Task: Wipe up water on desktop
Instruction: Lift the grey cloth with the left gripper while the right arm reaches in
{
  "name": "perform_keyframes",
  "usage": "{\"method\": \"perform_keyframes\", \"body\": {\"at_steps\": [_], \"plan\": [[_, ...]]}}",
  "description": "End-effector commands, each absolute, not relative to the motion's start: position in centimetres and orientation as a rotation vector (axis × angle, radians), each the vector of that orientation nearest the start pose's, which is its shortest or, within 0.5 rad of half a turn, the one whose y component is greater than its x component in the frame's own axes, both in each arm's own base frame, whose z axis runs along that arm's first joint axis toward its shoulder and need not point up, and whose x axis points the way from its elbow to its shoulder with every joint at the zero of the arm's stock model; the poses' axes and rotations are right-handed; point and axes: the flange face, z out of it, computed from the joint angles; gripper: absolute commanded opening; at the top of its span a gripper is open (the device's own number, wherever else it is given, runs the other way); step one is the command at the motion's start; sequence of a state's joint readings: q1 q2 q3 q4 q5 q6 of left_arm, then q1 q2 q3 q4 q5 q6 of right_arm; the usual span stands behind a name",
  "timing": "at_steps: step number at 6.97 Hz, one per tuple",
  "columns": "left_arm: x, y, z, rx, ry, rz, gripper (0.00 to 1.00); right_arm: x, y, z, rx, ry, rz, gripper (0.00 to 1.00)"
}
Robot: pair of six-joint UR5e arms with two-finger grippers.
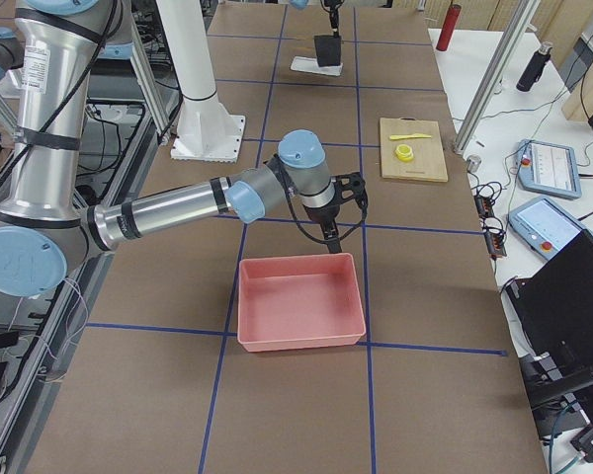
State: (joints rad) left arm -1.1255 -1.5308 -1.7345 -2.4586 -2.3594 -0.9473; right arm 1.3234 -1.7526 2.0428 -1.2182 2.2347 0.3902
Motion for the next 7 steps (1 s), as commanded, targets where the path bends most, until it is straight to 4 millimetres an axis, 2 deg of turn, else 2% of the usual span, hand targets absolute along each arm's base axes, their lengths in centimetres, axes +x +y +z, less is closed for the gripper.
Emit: {"method": "perform_keyframes", "body": {"at_steps": [1,3,4,5,7], "plan": [[15.7,-47.6,44.6,0.229,1.225,-0.174,0.00,-6.7,-43.5,43.9,0.521,-0.875,-0.160,0.96],[16.7,-50.4,39.9,0.232,1.272,-0.348,0.00,-13.2,-45.4,37.3,0.609,-0.964,-0.291,0.94],[17.0,-51.3,37.8,0.212,1.306,-0.403,0.00,-16.6,-45.7,34.1,0.621,-1.018,-0.325,0.93],[17.4,-51.8,35.7,0.188,1.343,-0.444,0.00,-20.5,-45.8,31.1,0.663,-1.025,-0.331,0.89],[18.0,-52.7,32.0,0.148,1.405,-0.507,0.00,-29.9,-44.3,25.2,0.804,-1.001,-0.327,0.90]]}}
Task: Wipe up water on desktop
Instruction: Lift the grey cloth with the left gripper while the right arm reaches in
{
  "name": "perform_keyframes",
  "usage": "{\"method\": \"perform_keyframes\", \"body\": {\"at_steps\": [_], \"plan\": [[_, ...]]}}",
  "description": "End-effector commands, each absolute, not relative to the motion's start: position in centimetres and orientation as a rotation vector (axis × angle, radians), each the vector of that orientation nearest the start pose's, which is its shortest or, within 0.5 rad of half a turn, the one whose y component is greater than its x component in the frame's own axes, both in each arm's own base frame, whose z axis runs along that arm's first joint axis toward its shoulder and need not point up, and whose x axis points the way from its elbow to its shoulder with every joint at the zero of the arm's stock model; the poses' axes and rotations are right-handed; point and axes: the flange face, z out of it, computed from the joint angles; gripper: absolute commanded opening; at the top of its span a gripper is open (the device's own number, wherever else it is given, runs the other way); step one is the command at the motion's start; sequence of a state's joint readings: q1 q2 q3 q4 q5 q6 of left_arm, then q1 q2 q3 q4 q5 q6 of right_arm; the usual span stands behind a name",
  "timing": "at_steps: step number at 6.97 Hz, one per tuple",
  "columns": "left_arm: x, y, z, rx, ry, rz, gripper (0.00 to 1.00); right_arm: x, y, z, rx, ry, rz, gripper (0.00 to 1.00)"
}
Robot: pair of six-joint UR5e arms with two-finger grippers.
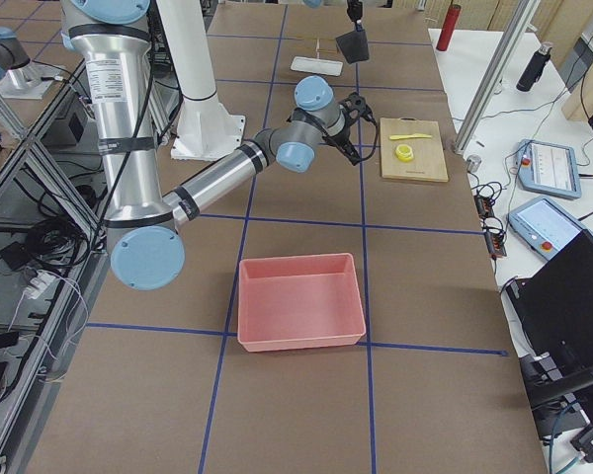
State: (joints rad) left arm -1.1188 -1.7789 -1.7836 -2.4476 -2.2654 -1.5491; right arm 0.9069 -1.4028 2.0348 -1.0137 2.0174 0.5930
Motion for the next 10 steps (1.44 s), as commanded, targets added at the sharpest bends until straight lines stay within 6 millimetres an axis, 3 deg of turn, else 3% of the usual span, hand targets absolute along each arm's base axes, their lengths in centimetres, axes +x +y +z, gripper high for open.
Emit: {"method": "perform_keyframes", "body": {"at_steps": [1,2,3,5,6,8,9,10], "plan": [[19.1,-52.4,31.0,0.136,1.418,-0.492,0.00,-33.3,-43.3,23.0,0.857,-0.998,-0.335,0.90],[20.9,-52.1,29.6,0.129,1.438,-0.450,0.00,-36.0,-42.8,20.9,0.886,-1.014,-0.366,0.90],[23.8,-51.0,28.0,0.112,1.460,-0.382,0.00,-36.9,-43.0,19.1,0.929,-1.018,-0.421,0.90],[29.0,-48.5,22.8,0.099,1.532,-0.239,0.00,-37.7,-42.6,18.7,0.984,-0.982,-0.563,0.90],[30.9,-47.2,21.1,0.120,1.553,-0.153,0.00,-38.0,-42.3,18.2,1.026,-0.960,-0.632,0.90],[34.3,-44.2,20.3,0.203,1.579,0.072,0.00,-39.1,-41.5,17.6,1.085,-0.923,-0.743,0.90],[36.6,-42.7,18.3,0.213,1.606,0.155,0.00,-39.7,-40.8,17.6,1.104,-0.914,-0.798,0.90],[37.9,-41.4,17.5,0.242,1.617,0.230,0.00,-40.8,-39.6,17.4,1.124,-0.907,-0.863,0.88]]}}
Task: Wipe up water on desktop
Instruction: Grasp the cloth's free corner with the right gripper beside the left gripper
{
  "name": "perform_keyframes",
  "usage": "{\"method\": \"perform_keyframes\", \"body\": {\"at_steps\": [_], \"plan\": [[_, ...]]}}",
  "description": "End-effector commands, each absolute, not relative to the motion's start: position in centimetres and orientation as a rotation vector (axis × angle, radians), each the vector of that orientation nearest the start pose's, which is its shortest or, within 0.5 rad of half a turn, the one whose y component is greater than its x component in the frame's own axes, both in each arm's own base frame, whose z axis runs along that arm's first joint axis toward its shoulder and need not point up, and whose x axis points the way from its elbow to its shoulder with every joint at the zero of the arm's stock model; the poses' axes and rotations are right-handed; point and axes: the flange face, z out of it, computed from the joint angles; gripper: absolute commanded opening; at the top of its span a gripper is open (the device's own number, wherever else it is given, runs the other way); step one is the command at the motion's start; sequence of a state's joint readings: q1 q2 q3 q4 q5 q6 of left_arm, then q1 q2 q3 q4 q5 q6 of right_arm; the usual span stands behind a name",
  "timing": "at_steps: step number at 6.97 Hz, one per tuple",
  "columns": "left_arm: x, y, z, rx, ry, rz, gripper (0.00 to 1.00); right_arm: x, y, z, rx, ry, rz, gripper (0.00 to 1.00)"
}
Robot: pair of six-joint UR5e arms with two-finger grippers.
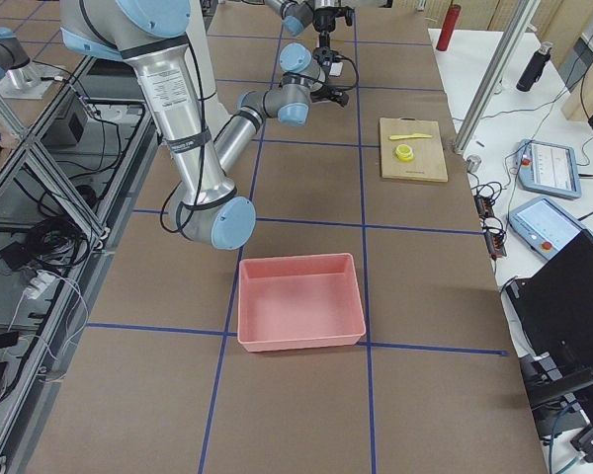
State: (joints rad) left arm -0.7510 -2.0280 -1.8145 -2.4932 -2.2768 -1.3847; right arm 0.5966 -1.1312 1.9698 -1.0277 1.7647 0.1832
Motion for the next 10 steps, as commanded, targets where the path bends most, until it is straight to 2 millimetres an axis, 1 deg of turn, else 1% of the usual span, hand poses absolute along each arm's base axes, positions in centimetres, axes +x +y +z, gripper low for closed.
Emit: {"method": "perform_keyframes", "body": {"at_steps": [1,2,4,5,6,7,8,10], "plan": [[37.5,-40.8,16.4,0.259,1.635,0.247,0.00,-41.8,-38.5,17.4,1.118,-0.921,-0.893,0.85],[37.2,-40.5,15.9,0.265,1.645,0.254,0.00,-42.6,-37.6,17.5,1.114,-0.926,-0.920,0.84],[37.7,-40.0,15.5,0.256,1.652,0.264,0.00,-42.8,-37.1,18.0,1.117,-0.920,-0.951,0.84],[37.9,-40.1,15.6,0.251,1.649,0.262,0.00,-43.0,-36.9,18.0,1.124,-0.913,-0.970,0.84],[38.0,-40.1,15.7,0.251,1.648,0.262,0.00,-43.2,-36.9,18.2,1.121,-0.911,-0.973,0.80],[38.3,-39.9,15.4,0.247,1.653,0.268,0.00,-43.3,-36.9,18.4,1.121,-0.904,-0.981,0.71],[38.7,-39.6,15.3,0.243,1.655,0.273,0.00,-43.5,-36.8,18.5,1.115,-0.893,-0.996,0.69],[38.9,-39.8,15.1,0.244,1.655,0.271,0.00,-43.8,-36.5,18.5,1.112,-0.895,-1.003,0.70]]}}
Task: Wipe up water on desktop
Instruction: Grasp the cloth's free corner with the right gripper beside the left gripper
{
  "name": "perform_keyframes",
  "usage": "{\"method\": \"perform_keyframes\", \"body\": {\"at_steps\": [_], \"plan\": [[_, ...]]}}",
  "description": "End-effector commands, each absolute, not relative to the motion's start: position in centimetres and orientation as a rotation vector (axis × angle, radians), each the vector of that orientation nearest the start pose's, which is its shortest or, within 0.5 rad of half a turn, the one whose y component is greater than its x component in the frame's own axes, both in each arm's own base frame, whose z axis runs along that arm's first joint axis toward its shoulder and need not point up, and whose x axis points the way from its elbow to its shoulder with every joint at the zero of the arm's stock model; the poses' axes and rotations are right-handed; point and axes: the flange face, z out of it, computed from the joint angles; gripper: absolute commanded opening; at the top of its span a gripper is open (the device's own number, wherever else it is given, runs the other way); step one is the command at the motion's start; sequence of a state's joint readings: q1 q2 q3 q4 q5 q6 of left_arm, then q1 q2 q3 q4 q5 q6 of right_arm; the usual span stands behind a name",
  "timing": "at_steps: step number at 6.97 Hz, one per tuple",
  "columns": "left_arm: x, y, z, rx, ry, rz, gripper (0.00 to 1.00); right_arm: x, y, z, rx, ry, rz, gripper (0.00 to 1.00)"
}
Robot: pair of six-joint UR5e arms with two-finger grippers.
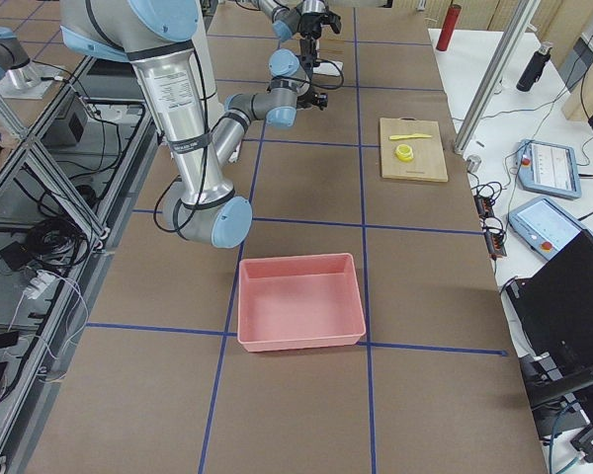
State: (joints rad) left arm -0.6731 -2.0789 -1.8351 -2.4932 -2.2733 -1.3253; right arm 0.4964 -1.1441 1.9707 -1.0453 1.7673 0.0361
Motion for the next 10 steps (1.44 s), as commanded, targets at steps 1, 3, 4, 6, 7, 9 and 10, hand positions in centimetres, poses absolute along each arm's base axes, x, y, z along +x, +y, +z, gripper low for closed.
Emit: {"method": "perform_keyframes", "body": {"at_steps": [1,3,4,6,7,9,10], "plan": [[39.0,-39.8,14.6,0.246,1.659,0.275,0.00,-44.1,-36.1,18.3,1.112,-0.901,-1.009,0.76],[39.2,-39.8,14.5,0.245,1.659,0.275,0.00,-44.6,-35.6,18.5,1.107,-0.900,-1.015,0.69],[39.2,-39.8,14.4,0.246,1.660,0.275,0.00,-44.6,-35.7,18.6,1.106,-0.897,-1.013,0.53],[39.2,-39.9,14.6,0.244,1.656,0.273,0.00,-44.1,-36.0,19.2,1.100,-0.886,-1.007,0.20],[39.3,-39.8,14.5,0.245,1.657,0.274,0.00,-43.9,-36.0,19.0,1.101,-0.891,-0.999,0.03],[39.2,-39.9,14.4,0.247,1.657,0.276,0.00,-43.5,-36.1,19.0,1.097,-0.898,-0.987,0.00],[39.3,-39.9,14.5,0.247,1.655,0.276,0.00,-43.1,-36.3,18.9,1.101,-0.896,-0.980,0.00]]}}
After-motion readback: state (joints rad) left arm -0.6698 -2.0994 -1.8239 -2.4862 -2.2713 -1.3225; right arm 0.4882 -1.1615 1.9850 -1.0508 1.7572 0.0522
